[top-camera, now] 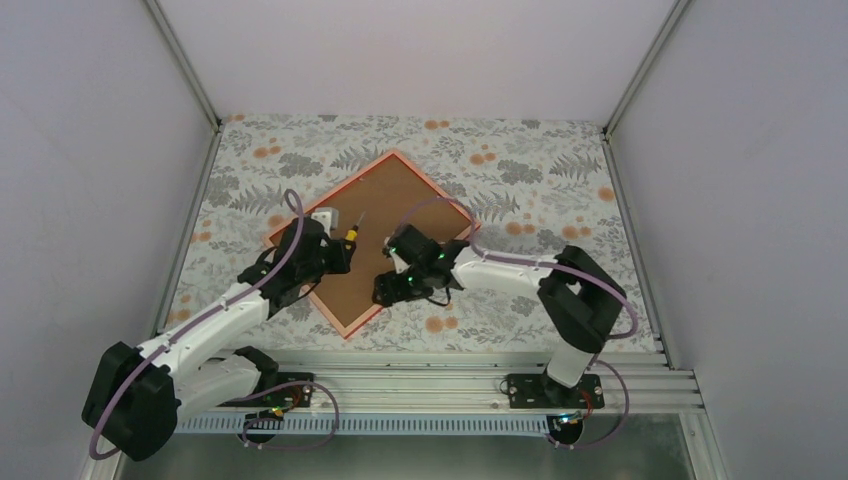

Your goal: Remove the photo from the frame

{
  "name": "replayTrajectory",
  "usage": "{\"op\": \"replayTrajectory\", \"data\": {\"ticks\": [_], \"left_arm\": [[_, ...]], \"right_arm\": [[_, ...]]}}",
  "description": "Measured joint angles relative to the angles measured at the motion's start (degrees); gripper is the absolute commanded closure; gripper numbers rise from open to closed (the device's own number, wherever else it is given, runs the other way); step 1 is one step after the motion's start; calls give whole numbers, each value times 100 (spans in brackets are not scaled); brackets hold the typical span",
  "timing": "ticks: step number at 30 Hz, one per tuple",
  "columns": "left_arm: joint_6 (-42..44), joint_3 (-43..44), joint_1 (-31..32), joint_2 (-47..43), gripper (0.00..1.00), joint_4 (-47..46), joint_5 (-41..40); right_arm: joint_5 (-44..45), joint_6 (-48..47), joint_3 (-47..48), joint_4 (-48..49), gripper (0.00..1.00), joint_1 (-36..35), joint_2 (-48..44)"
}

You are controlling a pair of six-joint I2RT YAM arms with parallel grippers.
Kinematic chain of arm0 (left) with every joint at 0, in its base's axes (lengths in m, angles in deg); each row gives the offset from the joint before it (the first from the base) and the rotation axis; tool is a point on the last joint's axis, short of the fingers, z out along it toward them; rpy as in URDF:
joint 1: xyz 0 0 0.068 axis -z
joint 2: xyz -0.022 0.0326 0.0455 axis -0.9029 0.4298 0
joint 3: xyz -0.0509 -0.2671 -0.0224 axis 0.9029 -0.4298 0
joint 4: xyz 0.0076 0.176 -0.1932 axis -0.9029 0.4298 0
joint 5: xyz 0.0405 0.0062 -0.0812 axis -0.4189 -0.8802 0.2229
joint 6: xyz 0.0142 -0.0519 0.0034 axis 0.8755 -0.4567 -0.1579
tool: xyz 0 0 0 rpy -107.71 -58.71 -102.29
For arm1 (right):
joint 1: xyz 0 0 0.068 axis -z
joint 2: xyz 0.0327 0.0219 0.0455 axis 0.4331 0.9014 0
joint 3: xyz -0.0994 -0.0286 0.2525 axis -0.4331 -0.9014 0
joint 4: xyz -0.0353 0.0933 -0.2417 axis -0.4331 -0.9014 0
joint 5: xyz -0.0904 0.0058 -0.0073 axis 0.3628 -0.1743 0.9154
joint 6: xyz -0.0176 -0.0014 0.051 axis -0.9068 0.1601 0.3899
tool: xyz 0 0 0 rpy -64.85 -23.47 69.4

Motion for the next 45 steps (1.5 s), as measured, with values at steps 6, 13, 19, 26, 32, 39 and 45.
{"op": "replayTrajectory", "data": {"ticks": [6, 13, 19, 26, 32, 39, 45], "left_arm": [[50, 0, -4, 101, 98, 0, 116], [142, 2, -4, 330, 98, -31, 302], [186, 35, -7, 605, 98, -76, 522], [304, 118, -4, 776, 98, -83, 625], [339, 140, -4, 850, 98, -114, 719], [356, 140, -4, 850, 98, -122, 841], [358, 160, 48, 848, 98, -116, 925]], "right_arm": [[173, -785, 96, -358, 22, 1032, -704], [356, -1821, 535, -297, 24, 2498, -540], [350, -2448, 1250, -68, 26, 3283, 400], [195, -2885, 1974, -24, 36, 3580, 1416], [94, -3077, 2173, -7, 47, 3580, 1886], [240, -3180, 2153, 20, 68, 3593, 1982], [387, -3132, 1711, 341, 77, 3617, 1777]]}}
